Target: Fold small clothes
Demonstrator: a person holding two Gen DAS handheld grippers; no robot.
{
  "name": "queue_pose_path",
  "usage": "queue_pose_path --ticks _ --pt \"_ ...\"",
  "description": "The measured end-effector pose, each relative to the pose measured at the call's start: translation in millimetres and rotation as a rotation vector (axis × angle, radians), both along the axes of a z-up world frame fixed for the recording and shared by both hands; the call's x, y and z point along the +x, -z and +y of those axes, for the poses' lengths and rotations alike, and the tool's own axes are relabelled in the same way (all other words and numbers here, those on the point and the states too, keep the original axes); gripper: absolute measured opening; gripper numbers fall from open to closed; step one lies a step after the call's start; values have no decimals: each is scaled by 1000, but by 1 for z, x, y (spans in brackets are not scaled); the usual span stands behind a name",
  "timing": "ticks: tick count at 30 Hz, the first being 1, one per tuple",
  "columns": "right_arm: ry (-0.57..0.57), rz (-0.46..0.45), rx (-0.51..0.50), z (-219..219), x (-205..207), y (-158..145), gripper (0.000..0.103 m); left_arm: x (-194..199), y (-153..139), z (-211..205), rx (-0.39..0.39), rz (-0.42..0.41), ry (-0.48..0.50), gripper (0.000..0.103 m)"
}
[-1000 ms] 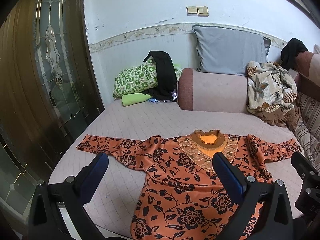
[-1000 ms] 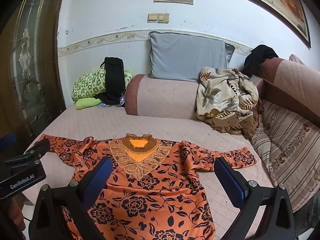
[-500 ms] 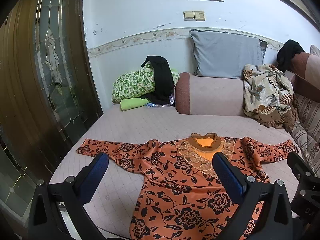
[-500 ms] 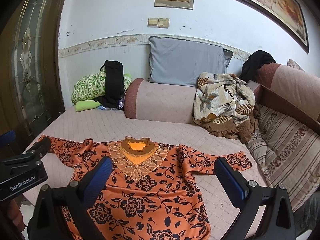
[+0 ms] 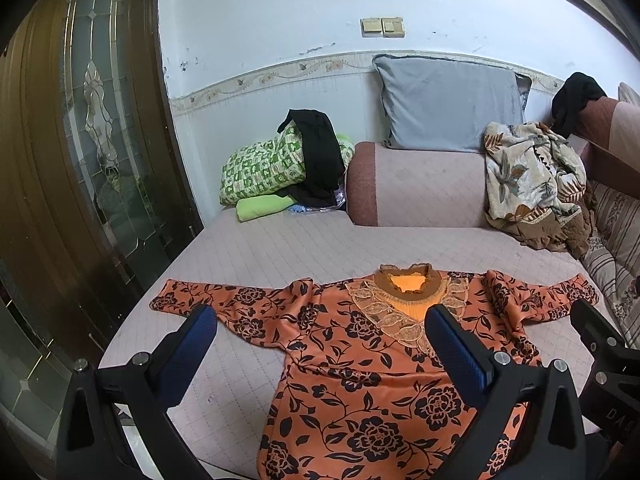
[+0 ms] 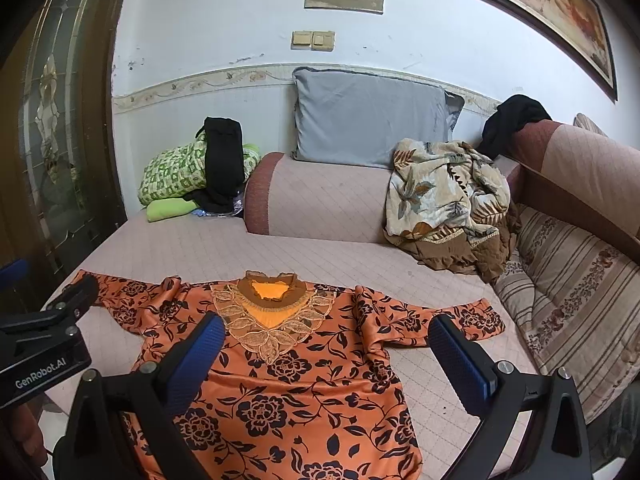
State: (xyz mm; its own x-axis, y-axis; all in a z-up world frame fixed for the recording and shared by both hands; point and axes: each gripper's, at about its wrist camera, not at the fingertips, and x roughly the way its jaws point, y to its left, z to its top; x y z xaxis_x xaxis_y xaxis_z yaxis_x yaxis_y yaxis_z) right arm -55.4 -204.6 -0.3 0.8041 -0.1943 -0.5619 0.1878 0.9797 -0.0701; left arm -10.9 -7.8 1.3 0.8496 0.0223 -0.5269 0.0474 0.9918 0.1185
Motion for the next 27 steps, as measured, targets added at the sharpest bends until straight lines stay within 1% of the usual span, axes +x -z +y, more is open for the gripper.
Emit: queue_pose_path --ticks 8,19,27 --pt "6 24 -1 -1 10 10 103 10 13 1 4 23 -5 103" --pt "14 46 -30 0 22 20 103 28 26 -2 0 50 -8 103" --pt "24 81 -28 -7 36 37 103 45 41 -11 0 70 14 103"
